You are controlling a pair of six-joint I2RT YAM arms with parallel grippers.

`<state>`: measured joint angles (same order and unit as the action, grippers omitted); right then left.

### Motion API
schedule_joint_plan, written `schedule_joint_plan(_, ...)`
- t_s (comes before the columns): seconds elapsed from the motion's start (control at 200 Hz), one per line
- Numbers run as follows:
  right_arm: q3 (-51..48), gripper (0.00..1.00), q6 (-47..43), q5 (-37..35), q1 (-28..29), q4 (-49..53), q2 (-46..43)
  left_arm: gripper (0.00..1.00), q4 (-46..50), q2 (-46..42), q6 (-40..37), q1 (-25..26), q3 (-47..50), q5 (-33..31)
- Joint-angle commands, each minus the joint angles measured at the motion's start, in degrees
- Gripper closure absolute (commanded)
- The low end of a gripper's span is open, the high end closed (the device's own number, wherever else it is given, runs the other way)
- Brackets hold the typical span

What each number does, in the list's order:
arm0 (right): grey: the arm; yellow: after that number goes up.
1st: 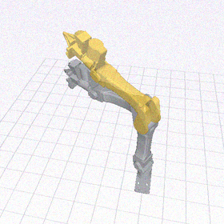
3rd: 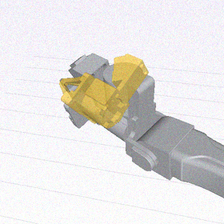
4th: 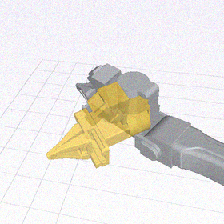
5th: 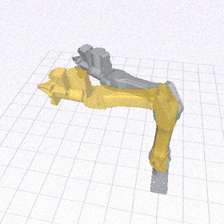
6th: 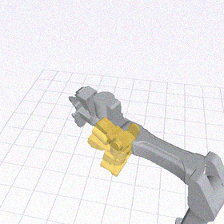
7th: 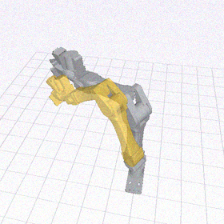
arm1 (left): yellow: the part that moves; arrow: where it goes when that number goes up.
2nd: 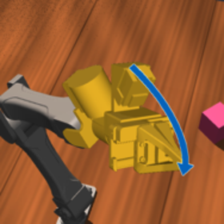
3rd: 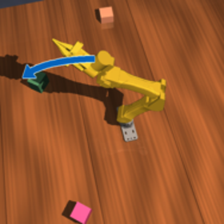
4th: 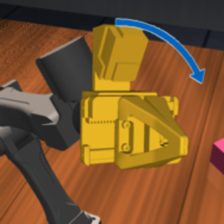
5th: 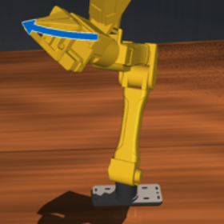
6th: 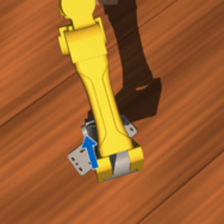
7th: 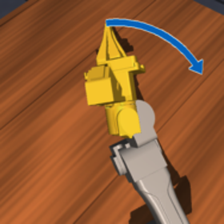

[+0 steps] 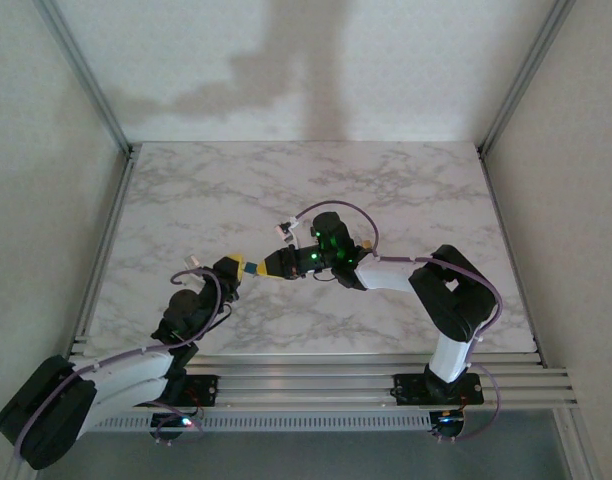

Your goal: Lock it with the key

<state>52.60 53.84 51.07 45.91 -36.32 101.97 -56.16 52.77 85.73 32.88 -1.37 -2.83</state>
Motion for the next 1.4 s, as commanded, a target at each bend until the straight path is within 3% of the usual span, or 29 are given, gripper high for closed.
schedule_joint_plan(0.0,0.6,0.88,0.0,0.2,0.3,-1.3,0.4,1.00,0.0,-1.7,0.0,-0.4,0.7,-0.4)
schedule_joint_plan(0.325,0.8,1.00,0.1,0.3,0.2,-0.6,0.3,1.00,0.6,-1.6,0.0,-0.4,0.5,-0.8)
schedule_joint_plan(1.391,2.4,1.00,3.1,2.7,0.1,-0.1,2.9,1.00,11.0,-9.2,1.3,-0.6,0.9,-9.9)
